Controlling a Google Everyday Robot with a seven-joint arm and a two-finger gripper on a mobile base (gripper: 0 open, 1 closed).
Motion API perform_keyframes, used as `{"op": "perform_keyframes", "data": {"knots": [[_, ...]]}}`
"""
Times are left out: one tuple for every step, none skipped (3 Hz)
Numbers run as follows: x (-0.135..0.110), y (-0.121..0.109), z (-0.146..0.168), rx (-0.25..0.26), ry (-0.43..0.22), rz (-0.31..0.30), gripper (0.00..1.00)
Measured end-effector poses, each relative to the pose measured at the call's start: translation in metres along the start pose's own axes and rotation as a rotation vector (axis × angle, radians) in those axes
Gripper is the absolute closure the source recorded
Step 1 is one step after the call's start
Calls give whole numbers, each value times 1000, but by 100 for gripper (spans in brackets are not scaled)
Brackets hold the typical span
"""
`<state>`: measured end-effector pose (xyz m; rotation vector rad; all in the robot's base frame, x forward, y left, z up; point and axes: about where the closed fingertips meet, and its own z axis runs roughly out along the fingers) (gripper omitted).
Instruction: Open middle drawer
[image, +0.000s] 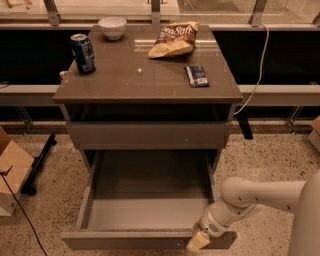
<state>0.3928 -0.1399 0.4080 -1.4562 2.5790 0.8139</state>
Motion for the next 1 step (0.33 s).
{"op": "perform_keyframes", "data": {"knots": [[2, -1, 5, -24, -9, 7, 0]]}}
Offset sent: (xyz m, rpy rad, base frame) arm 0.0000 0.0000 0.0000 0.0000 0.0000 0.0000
